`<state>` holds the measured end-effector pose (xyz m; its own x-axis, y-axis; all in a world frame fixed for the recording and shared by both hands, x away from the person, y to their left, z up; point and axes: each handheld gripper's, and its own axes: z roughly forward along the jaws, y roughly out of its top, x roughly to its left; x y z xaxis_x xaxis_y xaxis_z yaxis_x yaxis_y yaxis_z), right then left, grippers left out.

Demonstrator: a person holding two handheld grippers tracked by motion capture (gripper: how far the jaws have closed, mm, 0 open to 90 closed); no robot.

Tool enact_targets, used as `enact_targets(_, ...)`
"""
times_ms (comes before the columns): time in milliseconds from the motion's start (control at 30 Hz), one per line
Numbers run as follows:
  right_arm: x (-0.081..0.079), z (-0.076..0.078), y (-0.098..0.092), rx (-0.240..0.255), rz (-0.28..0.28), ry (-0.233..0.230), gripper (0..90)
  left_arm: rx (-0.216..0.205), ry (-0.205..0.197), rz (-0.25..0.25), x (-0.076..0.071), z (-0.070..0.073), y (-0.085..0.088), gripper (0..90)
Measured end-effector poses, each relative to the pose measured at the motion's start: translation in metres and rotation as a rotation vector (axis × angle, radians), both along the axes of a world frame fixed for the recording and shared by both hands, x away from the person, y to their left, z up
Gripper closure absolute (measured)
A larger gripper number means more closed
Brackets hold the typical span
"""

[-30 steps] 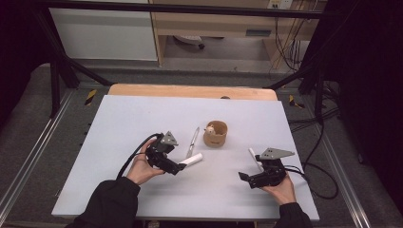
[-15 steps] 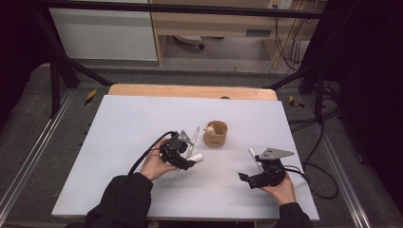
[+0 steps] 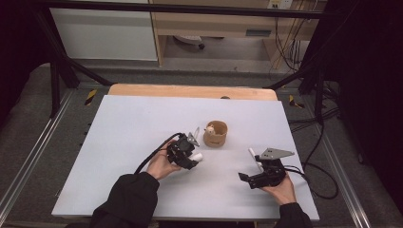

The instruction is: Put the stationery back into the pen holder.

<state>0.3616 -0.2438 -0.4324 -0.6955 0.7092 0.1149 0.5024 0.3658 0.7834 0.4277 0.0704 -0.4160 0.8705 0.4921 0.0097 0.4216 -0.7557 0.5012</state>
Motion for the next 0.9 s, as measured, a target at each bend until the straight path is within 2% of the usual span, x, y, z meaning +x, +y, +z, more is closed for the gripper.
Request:
enact_targets(500, 0.000, 0.000, 0.000, -0.001, 0.004, 0.005, 0.7, 0.050, 0.023, 0.006, 0.005, -0.007, -0.013, 63.6)
enact_targets(700, 0.000, 0.000, 0.001, 0.000, 0.002, 0.007, 0.8, 0.081, 0.025, 0.003, 0.006, -0.009, -0.016, 64.7)
enact_targets(900, 0.000, -0.001, 0.001, 0.000, 0.005, 0.007, 0.7, 0.099, 0.049, 0.003, 0.008, -0.007, -0.016, 66.0)
